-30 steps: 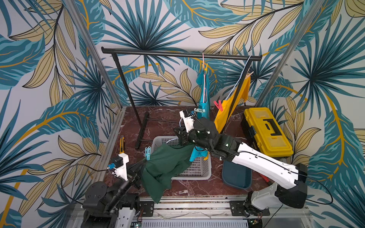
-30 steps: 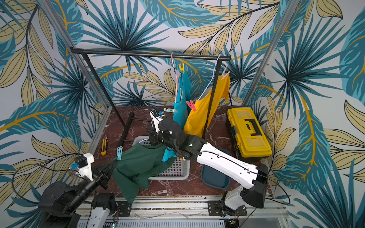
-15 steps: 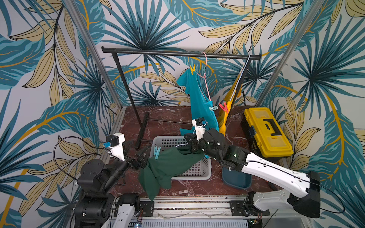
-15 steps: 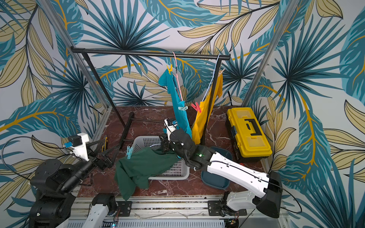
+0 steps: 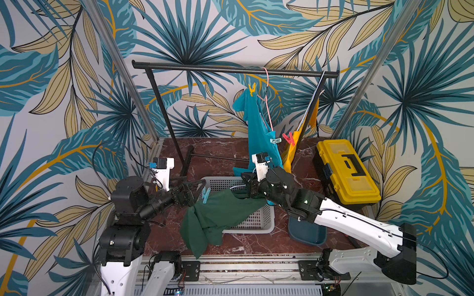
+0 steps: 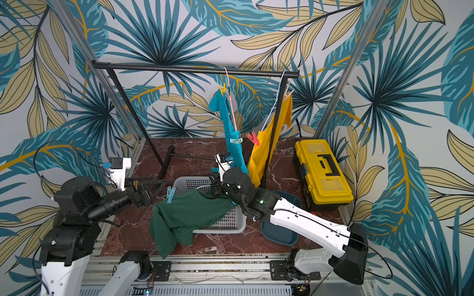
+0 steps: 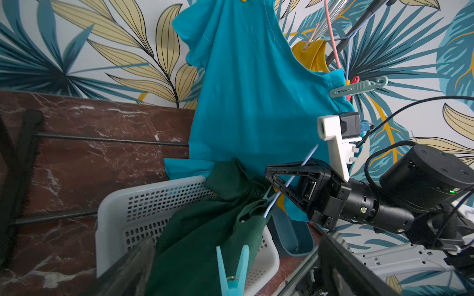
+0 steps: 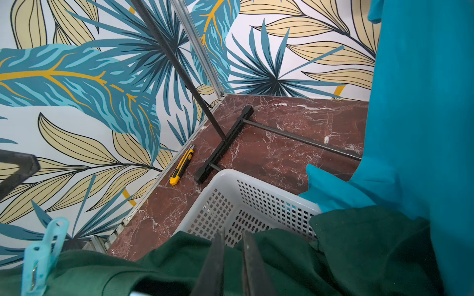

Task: Remove the clothespins securing t-shirts to the hanger
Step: Pick up the hanger from the clothes rail, then remove the clothespin from the hanger.

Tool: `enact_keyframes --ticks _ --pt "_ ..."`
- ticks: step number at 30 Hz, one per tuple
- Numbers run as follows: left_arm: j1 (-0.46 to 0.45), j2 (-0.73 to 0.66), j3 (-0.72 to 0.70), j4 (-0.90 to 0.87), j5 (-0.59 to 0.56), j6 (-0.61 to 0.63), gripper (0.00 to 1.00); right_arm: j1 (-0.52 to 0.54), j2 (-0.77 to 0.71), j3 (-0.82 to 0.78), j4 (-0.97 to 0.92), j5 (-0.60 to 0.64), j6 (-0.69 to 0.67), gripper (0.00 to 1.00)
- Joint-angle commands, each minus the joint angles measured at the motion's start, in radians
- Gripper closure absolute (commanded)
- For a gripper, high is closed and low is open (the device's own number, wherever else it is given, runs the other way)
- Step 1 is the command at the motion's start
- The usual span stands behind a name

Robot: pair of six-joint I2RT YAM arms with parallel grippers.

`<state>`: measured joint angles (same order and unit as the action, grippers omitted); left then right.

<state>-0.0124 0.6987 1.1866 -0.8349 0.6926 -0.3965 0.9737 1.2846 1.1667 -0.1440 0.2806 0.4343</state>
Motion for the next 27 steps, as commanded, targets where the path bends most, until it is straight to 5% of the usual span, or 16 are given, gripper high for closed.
enact_keyframes --ticks 1,13,27 --pt "-0.003 0.041 0.041 -0.065 0.077 -0.05 0.0 -0.004 -0.002 -0.025 0.032 0.026 0.003 1.0" --pt "-0.003 0.111 0.003 -0.118 0.197 -0.022 0.08 -0.004 0.041 -0.026 0.036 0.041 0.023 1.0" --pt "-0.003 0.173 -0.039 -0.275 0.087 0.098 0.24 -0.004 0.064 -0.002 0.016 0.033 0.02 0.99"
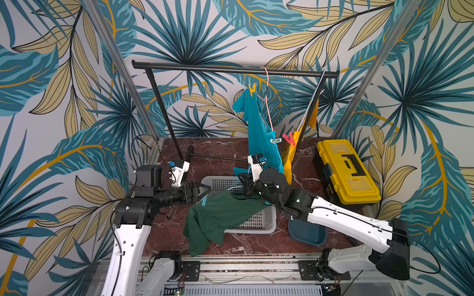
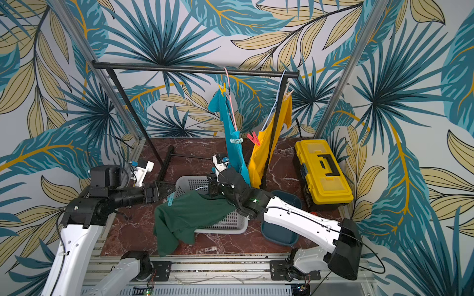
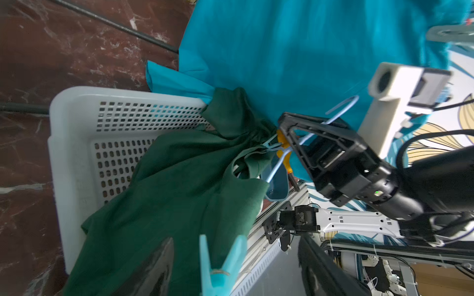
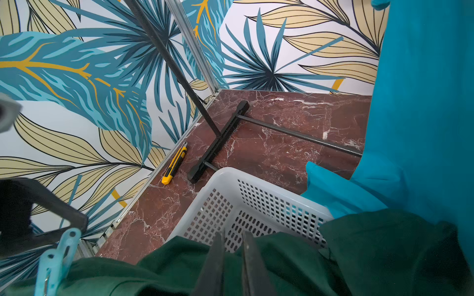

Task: Remove the clothespins securing t-shirts to the hanger
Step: Remove the clothespin from the hanger.

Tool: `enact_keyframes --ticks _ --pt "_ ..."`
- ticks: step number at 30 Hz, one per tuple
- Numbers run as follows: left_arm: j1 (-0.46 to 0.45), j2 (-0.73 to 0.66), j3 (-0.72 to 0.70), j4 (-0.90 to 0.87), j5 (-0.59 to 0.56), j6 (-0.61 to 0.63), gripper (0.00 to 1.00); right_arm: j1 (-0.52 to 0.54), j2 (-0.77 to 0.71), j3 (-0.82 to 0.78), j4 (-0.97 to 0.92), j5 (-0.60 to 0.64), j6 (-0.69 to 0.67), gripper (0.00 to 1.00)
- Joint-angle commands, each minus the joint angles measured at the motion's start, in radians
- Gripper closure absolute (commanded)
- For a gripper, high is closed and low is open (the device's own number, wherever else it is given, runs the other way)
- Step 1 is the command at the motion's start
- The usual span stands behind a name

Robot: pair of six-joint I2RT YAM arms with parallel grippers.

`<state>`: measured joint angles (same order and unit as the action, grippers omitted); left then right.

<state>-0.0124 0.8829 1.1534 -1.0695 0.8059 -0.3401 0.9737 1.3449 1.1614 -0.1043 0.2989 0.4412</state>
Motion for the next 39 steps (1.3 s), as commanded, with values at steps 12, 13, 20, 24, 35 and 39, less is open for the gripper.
enact_keyframes --ticks 12,13,20,24,35,39 --pt "-0.003 0.017 -0.012 -0.039 0.019 0.037 0.31 -0.004 0.026 0.009 -0.012 0.004 0.02 0.99" --pt "-0.003 0.019 -0.012 -0.039 0.023 0.037 0.33 -0.005 0.028 0.009 -0.009 0.003 0.023 0.99" --pt "-0.003 0.033 -0.013 -0.038 0.034 0.055 0.43 -0.004 0.049 0.025 0.0 -0.01 0.028 0.99" --pt "-0.005 0.041 -0.027 -0.039 0.027 0.059 0.49 -0.004 0.05 0.027 0.005 -0.012 0.031 0.99" --pt "-0.015 0.051 -0.031 -0.039 0.014 0.065 0.62 -0.004 0.06 0.035 0.003 -0.017 0.033 0.98" --pt "-0.018 0.057 -0.032 -0.039 0.011 0.075 0.68 -0.004 0.069 0.034 0.007 -0.02 0.039 0.98"
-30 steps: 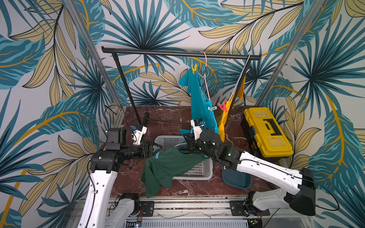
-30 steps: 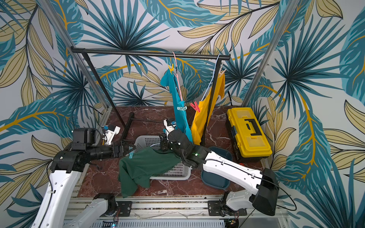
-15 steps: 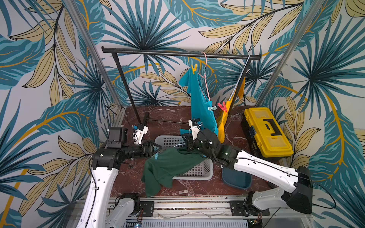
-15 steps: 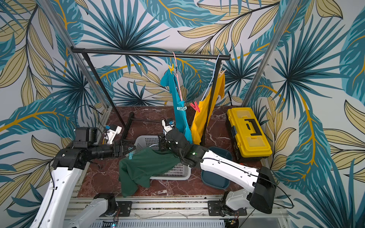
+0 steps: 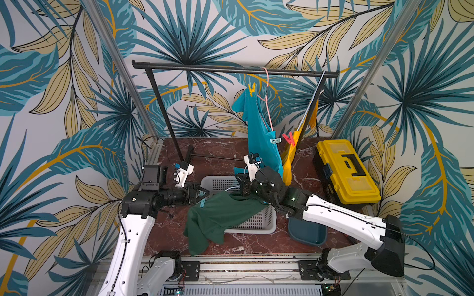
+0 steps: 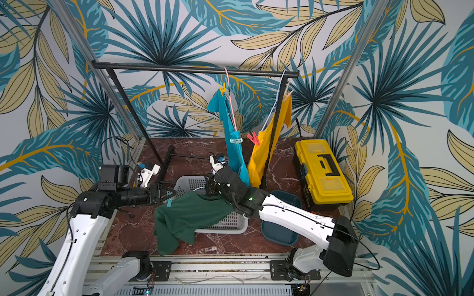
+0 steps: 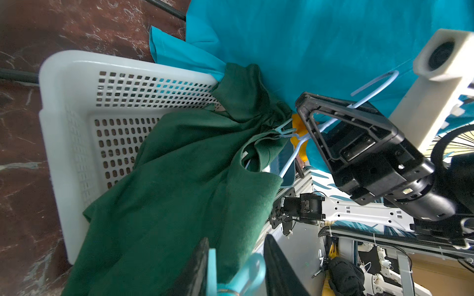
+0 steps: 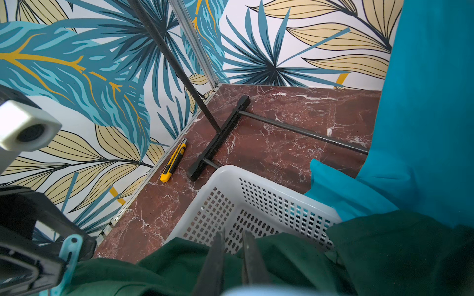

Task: Remove the clothespins securing t-shirts to the hanger
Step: Remove the clothespin from the hanger, then place the hanger in the basket.

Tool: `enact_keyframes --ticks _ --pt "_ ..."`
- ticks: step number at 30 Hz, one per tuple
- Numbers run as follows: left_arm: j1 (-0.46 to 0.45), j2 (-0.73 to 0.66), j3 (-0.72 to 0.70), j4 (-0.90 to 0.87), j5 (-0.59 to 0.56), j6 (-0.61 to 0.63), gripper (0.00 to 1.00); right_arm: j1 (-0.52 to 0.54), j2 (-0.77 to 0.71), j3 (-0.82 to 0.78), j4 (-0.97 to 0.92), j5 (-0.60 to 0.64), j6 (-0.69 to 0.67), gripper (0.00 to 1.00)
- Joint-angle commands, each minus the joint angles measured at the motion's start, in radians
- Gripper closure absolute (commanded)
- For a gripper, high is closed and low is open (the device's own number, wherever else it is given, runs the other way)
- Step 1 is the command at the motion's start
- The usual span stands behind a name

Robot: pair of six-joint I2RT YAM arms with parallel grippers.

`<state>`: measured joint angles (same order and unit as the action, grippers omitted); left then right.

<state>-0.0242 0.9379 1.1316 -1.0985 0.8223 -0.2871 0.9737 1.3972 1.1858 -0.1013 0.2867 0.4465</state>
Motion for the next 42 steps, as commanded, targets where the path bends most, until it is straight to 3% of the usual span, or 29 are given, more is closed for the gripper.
enact_keyframes --ticks 1,12,28,37,42 --pt "-0.006 0.005 -0.009 -0.009 -0.007 0.023 0.7 -0.004 0.019 0.011 0.006 -0.011 0.035 0.98" --pt "-0.008 0.012 -0.007 -0.01 -0.013 0.035 0.79 -0.004 0.031 0.021 0.009 -0.021 0.041 0.96" --pt "-0.009 0.035 0.151 -0.008 -0.14 0.042 0.81 -0.004 0.162 0.073 0.025 -0.099 0.076 0.93" --pt "-0.008 0.003 0.232 -0.002 -0.075 0.034 0.78 -0.004 0.254 0.145 0.031 -0.129 0.074 0.8" --pt "-0.009 -0.055 0.202 0.034 -0.065 0.026 0.77 -0.004 0.285 0.139 0.023 -0.133 0.086 0.63"
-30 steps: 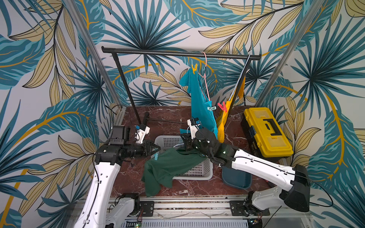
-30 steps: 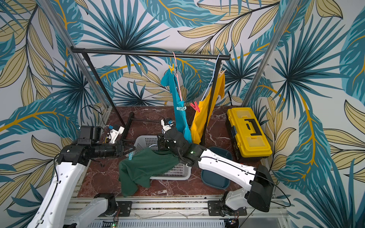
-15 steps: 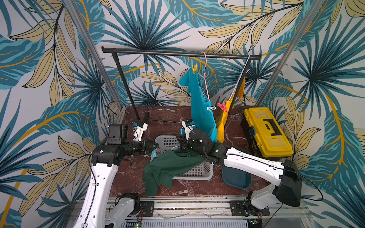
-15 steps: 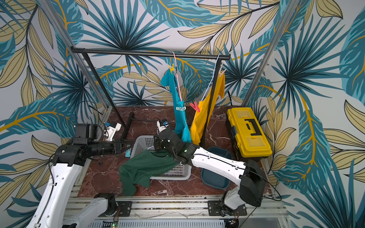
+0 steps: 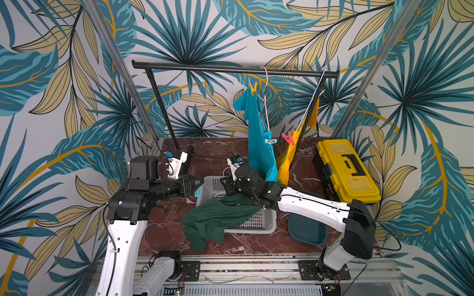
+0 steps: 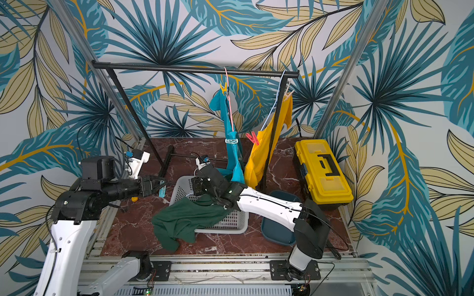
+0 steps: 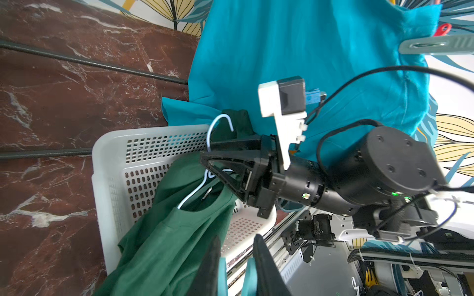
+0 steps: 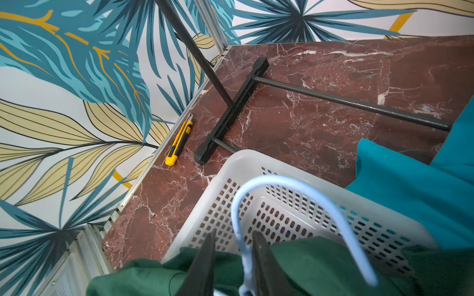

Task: Remove the clothespins securing t-shirts to the hanger
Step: Place the hanger in the basket.

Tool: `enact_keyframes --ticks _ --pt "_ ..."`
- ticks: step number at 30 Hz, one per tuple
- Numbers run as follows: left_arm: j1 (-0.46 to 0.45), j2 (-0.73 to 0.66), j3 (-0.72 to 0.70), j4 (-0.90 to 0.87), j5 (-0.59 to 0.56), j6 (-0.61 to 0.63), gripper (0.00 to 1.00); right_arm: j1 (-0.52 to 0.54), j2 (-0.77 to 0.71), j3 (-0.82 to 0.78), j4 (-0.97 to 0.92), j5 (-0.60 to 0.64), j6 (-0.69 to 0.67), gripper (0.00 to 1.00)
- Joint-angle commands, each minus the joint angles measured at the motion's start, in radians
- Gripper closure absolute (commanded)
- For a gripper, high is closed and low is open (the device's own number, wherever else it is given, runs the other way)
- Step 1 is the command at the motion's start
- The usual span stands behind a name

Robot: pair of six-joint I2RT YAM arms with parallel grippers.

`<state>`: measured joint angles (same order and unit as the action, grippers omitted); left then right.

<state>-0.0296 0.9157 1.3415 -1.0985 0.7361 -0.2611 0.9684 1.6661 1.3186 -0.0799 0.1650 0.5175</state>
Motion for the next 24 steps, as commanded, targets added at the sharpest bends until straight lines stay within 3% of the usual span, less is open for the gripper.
enact_keyframes --ticks 1,4,9,17,19,24 --pt "-0.003 -0.038 -0.015 0.039 0.024 -0.004 0.77 0.001 0.02 0.007 -0.007 -0.015 0.017 0.55" --pt "-0.003 -0.058 -0.035 0.066 0.037 -0.022 0.75 0.0 0.014 0.014 -0.036 -0.027 0.008 0.28" --pt "-0.007 -0.087 -0.065 0.108 0.08 -0.036 0.75 0.001 -0.047 0.029 -0.128 0.015 -0.016 0.15" --pt "-0.06 -0.127 -0.124 0.197 0.09 -0.095 0.76 0.001 -0.291 -0.113 -0.105 0.056 0.012 0.08" --pt "-0.096 -0.13 -0.137 0.229 0.074 -0.117 0.76 0.0 -0.375 -0.147 -0.099 0.087 0.006 0.01" --pt "-0.229 -0.12 -0.131 0.285 -0.024 -0.162 0.76 0.001 -0.59 -0.208 -0.088 0.149 -0.048 0.0"
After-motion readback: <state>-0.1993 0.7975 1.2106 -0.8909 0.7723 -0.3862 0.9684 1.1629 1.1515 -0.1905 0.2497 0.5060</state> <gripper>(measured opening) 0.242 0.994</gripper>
